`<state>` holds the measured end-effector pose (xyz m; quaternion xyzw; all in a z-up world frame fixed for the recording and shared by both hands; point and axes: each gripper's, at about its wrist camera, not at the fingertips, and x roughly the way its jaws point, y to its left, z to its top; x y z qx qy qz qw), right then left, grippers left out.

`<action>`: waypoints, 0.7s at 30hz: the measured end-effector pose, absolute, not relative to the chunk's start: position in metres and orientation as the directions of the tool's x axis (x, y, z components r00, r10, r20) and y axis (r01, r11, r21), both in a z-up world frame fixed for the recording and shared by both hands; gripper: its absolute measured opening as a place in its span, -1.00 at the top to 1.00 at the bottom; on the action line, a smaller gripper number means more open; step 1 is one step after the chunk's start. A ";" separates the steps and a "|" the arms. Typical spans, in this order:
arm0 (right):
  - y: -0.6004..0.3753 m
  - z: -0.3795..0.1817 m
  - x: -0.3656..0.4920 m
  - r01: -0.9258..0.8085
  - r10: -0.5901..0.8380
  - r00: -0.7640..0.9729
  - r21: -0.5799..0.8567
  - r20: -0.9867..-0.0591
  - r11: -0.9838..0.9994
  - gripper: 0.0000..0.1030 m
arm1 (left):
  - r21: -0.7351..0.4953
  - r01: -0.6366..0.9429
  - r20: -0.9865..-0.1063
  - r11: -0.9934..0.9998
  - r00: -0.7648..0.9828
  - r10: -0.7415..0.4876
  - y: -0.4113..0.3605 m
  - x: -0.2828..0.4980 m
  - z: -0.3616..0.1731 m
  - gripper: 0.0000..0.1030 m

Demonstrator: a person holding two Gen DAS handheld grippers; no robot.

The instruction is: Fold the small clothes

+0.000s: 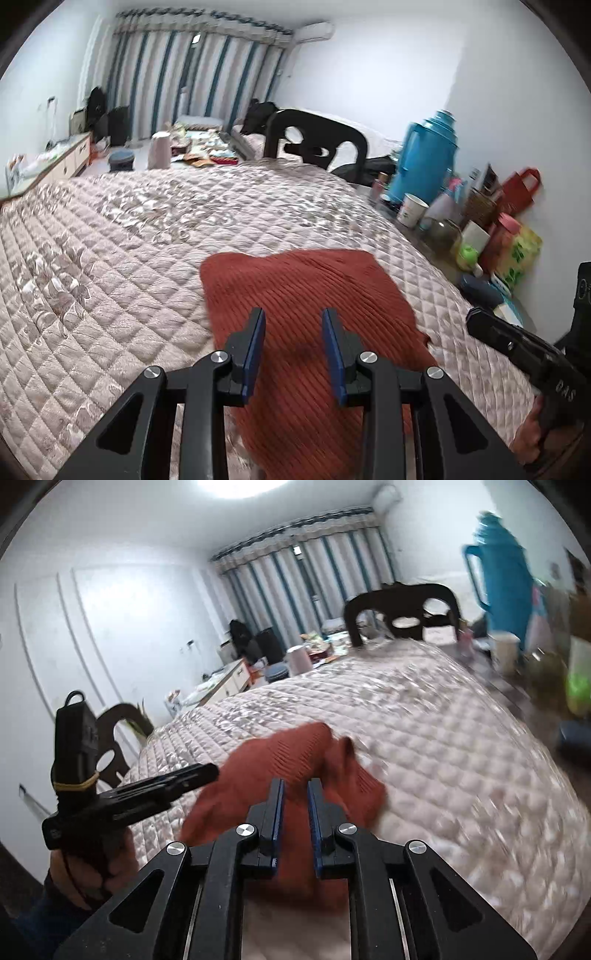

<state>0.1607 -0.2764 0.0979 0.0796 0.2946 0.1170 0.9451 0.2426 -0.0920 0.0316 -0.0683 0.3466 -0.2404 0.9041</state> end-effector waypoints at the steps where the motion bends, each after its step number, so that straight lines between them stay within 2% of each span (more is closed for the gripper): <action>1: -0.269 0.097 0.170 -0.189 0.274 0.793 0.207 -0.545 0.960 0.75 | -0.296 0.375 -0.603 0.878 0.640 -0.476 -0.091 0.247 0.028 0.34; 4: -0.251 0.083 0.203 -0.221 0.300 0.760 0.205 -0.577 0.954 0.75 | -0.291 0.373 -0.629 0.881 0.619 -0.470 -0.097 0.254 0.015 0.34; 8: -0.257 0.045 0.238 -0.129 0.202 0.704 0.157 -0.681 0.979 0.80 | -0.242 0.389 -0.630 0.889 0.634 -0.449 -0.109 0.250 0.003 0.36; 12: -0.279 0.031 0.241 -0.120 0.229 0.704 0.206 -0.672 0.971 0.86 | -0.173 0.407 -0.625 0.897 0.658 -0.420 -0.121 0.247 0.002 0.37; 16: -0.272 0.034 0.241 -0.130 0.195 0.704 0.146 -0.683 0.981 0.86 | -0.201 0.412 -0.623 0.889 0.646 -0.441 -0.117 0.253 0.001 0.37; 19: -0.277 0.037 0.237 -0.132 0.231 0.699 0.196 -0.677 0.972 0.84 | -0.216 0.416 -0.629 0.883 0.632 -0.452 -0.110 0.248 0.008 0.37; 21: -0.277 0.048 0.220 -0.122 0.204 0.720 0.168 -0.664 0.978 0.79 | -0.218 0.425 -0.617 0.879 0.637 -0.462 -0.104 0.235 0.015 0.38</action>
